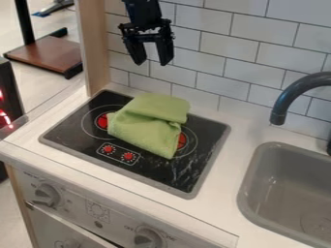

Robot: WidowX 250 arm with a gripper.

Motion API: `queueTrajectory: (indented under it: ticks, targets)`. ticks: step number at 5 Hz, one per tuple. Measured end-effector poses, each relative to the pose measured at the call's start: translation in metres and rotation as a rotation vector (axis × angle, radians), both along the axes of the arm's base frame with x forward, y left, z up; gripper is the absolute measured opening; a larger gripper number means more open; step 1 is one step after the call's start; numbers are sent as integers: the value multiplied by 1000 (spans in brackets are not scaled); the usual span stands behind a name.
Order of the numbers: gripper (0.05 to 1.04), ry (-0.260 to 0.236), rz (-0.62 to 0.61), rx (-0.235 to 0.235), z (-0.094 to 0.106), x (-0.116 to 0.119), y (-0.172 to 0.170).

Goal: Unfold the cloth from top to bottom

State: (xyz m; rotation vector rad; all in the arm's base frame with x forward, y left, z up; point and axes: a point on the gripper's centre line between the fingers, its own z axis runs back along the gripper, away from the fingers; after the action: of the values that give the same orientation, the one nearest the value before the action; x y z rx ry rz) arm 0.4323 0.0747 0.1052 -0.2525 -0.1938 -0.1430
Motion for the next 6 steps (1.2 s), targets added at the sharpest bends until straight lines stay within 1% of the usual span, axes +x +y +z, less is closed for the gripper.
queueTrajectory:
  ticks: [1,2,4,5,6]
  targets:
    - [999,49,6,-15,-19,-2,-1]
    - [999,118,43,-15,-43,0,7]
    - [1000,135,91,14,-53,6,15]
    - [1000,148,128,19,-62,11,19]
    - [999,174,119,26,-69,12,22]
